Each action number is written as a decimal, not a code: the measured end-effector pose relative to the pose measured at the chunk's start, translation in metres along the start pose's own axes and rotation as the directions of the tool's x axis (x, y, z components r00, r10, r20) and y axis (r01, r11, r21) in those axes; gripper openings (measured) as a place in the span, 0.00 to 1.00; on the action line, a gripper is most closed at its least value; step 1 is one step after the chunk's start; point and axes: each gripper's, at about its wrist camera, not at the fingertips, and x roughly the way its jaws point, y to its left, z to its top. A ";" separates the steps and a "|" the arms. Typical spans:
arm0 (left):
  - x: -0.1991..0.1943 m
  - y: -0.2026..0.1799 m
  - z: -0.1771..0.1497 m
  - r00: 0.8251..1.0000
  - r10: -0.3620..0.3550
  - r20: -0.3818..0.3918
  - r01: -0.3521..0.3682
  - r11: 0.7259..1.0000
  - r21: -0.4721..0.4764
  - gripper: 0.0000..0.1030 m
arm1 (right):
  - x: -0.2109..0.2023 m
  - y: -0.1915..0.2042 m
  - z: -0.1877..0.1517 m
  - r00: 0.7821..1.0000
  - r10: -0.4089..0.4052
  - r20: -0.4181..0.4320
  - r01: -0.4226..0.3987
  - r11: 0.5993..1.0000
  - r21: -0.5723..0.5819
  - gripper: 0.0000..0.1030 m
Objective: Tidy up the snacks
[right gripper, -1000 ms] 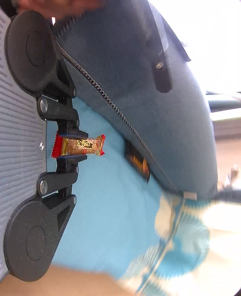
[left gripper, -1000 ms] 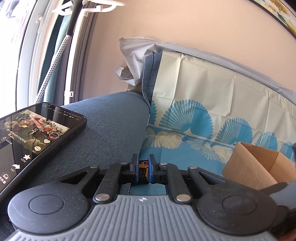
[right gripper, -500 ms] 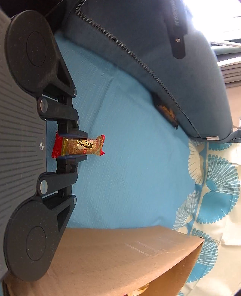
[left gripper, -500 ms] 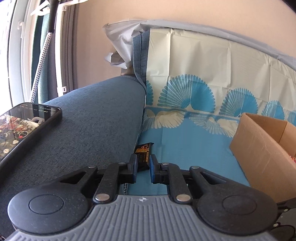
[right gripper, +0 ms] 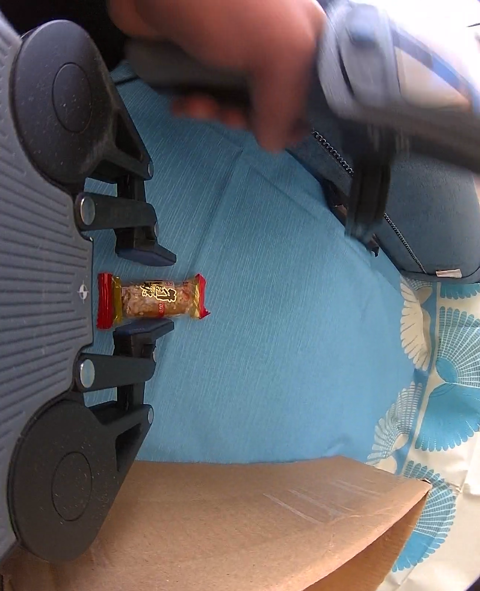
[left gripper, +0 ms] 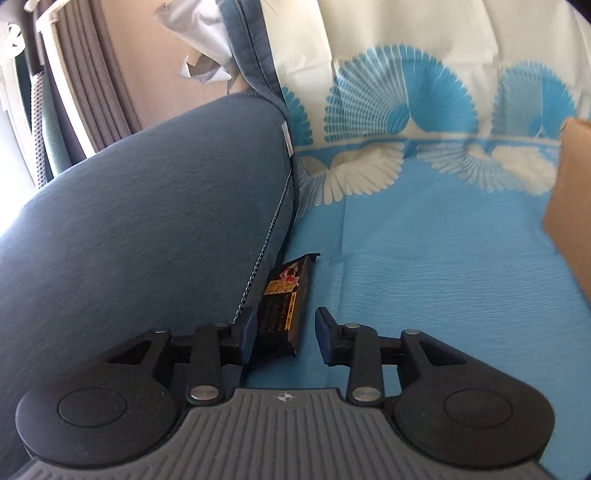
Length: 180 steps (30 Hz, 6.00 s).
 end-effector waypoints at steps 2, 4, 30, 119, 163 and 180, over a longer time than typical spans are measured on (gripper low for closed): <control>0.016 -0.006 0.003 0.999 0.022 -0.040 -0.021 0.999 0.030 0.38 | 0.001 -0.001 0.002 1.000 0.005 -0.006 -0.005 1.000 0.006 0.32; 0.031 -0.009 0.003 0.996 0.037 -0.087 -0.033 0.998 0.046 0.38 | 0.002 -0.002 0.003 1.000 0.008 -0.010 -0.008 1.000 0.011 0.32; -0.112 0.068 -0.058 0.832 -0.507 -0.224 0.447 0.853 -0.269 0.07 | -0.006 0.006 -0.008 1.000 -0.003 0.010 0.003 1.000 -0.021 0.18; -0.088 0.031 -0.065 0.826 -0.445 -0.345 0.397 0.895 -0.206 0.41 | -0.015 0.004 -0.010 1.000 -0.005 0.009 0.005 0.998 -0.057 0.18; -0.223 0.025 -0.011 0.858 -0.498 0.122 0.507 0.786 -0.355 0.41 | -0.190 -0.136 0.008 0.787 -0.086 0.611 0.004 0.991 0.135 0.18; -0.242 -0.138 0.100 0.745 -0.629 0.220 0.664 0.730 -0.162 0.41 | -0.173 -0.260 -0.001 0.839 -0.322 0.439 0.078 0.869 0.489 0.18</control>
